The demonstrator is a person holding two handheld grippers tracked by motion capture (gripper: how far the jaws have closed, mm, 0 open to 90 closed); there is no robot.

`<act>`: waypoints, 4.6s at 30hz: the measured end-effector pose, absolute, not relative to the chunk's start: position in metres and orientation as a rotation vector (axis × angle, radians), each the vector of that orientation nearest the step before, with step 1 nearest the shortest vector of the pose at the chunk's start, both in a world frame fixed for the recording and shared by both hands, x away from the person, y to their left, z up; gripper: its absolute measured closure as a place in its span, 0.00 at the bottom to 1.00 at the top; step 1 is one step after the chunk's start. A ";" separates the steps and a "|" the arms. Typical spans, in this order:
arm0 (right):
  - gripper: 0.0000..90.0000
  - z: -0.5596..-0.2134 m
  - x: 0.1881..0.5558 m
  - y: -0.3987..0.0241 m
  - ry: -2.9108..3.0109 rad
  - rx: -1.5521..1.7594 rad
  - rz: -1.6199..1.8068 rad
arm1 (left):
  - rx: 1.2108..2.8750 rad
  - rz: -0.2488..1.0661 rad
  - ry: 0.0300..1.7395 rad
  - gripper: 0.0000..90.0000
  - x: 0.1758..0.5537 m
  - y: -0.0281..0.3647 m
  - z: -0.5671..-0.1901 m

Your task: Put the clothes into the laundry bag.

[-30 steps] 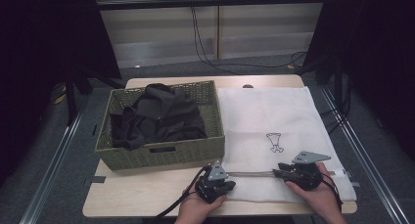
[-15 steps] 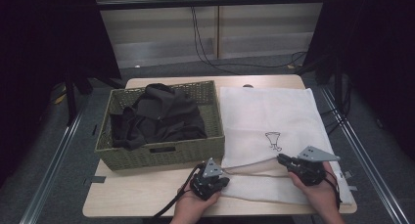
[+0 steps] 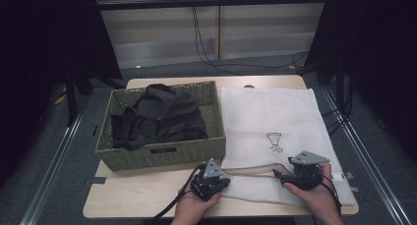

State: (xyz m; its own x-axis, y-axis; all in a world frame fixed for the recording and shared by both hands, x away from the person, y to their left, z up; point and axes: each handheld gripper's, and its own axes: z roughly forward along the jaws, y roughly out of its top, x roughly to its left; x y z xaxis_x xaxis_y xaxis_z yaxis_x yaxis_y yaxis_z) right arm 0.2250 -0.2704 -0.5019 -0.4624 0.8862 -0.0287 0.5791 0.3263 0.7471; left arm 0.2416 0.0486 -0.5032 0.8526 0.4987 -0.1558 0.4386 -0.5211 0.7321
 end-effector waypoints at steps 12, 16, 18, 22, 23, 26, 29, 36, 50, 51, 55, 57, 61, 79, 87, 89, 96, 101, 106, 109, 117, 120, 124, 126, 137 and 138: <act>0.58 -0.502 0.243 -0.270 1.993 1.413 0.801 | 2.207 0.109 0.657 1.00 0.242 0.048 -0.502; 0.78 -0.496 0.238 -0.287 1.964 1.416 0.918 | 2.193 0.110 0.698 1.00 0.249 0.056 -0.503; 0.86 -0.489 0.235 -0.291 1.991 1.374 1.015 | 2.199 0.128 0.708 1.00 0.252 0.058 -0.502; 0.92 -0.483 0.231 -0.287 2.044 1.309 1.064 | 2.207 0.179 0.717 1.00 0.257 0.062 -0.502; 0.96 -0.483 0.230 -0.284 2.107 1.285 1.085 | 2.192 0.158 0.747 1.00 0.261 0.066 -0.502; 0.99 -0.483 0.233 -0.284 2.178 1.311 1.112 | 2.184 0.166 0.763 1.00 0.262 0.068 -0.503; 0.99 -0.474 0.231 -0.285 2.151 1.321 1.158 | 2.191 0.192 0.759 1.00 0.264 0.072 -0.502; 0.99 -0.455 0.237 -0.289 2.080 1.332 1.356 | 2.176 0.175 0.732 1.00 0.263 0.075 -0.503; 0.99 -0.447 0.250 -0.308 2.070 1.358 1.613 | 1.907 0.251 0.723 0.66 0.250 0.155 -0.444; 0.99 -0.447 0.250 -0.308 2.070 1.358 1.613 | 1.907 0.251 0.723 0.63 0.250 0.155 -0.444; 0.99 -0.449 0.252 -0.302 2.088 1.323 1.588 | 1.848 0.273 0.720 0.45 0.248 0.174 -0.428; 0.99 -0.453 0.251 -0.301 2.095 1.322 1.589 | 1.835 0.286 0.745 0.29 0.251 0.182 -0.421; 0.99 -0.456 0.249 -0.302 2.091 1.325 1.592 | 1.830 0.283 0.789 0.12 0.264 0.195 -0.416; 0.98 -0.464 0.249 -0.299 2.105 1.319 1.584 | 1.932 0.275 0.860 0.57 0.315 0.188 -0.418; 0.98 -0.466 0.249 -0.298 2.107 1.321 1.587 | 1.856 0.279 0.876 0.97 0.321 0.199 -0.406; 0.98 -0.466 0.249 -0.297 2.107 1.317 1.589 | 1.844 0.355 0.902 0.98 0.326 0.204 -0.396; 0.98 -0.467 0.249 -0.297 2.107 1.308 1.586 | 1.927 0.455 1.072 0.97 0.386 0.235 -0.372; 0.98 -0.469 0.250 -0.294 2.123 1.303 1.572 | 2.013 0.291 1.197 0.75 0.426 0.245 -0.395; 0.98 -0.472 0.250 -0.292 2.133 1.305 1.564 | 2.114 0.242 1.271 0.35 0.443 0.243 -0.412; 0.98 -0.472 0.250 -0.291 2.141 1.294 1.555 | 2.202 0.349 1.356 0.00 0.448 0.237 -0.418; 0.98 -0.472 0.252 -0.290 2.145 1.285 1.551 | 2.164 -0.029 1.534 0.00 0.469 0.238 -0.452; 0.98 -0.472 0.252 -0.289 2.150 1.292 1.551 | 2.138 -0.091 1.606 0.04 0.475 0.239 -0.453; 0.98 -0.473 0.252 -0.289 2.157 1.283 1.543 | 2.132 -0.138 1.606 0.07 0.478 0.242 -0.454; 0.98 -0.473 0.252 -0.289 2.156 1.288 1.547 | 2.112 -0.187 1.599 0.04 0.479 0.245 -0.454; 0.98 -0.474 0.253 -0.290 2.163 1.288 1.554 | 2.254 -0.162 1.499 0.02 0.478 0.236 -0.463; 0.98 -0.475 0.253 -0.290 2.163 1.285 1.554 | 2.254 -0.162 1.499 0.02 0.478 0.236 -0.463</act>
State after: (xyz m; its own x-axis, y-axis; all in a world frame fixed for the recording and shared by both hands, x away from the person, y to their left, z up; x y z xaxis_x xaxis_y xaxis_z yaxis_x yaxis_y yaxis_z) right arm 0.2531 -0.2900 -0.4746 -0.6088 0.7265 0.3185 0.5338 0.0781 0.8420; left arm 0.4781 0.2358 -0.4632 0.4097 0.8522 -0.3255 0.9021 -0.3255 0.2832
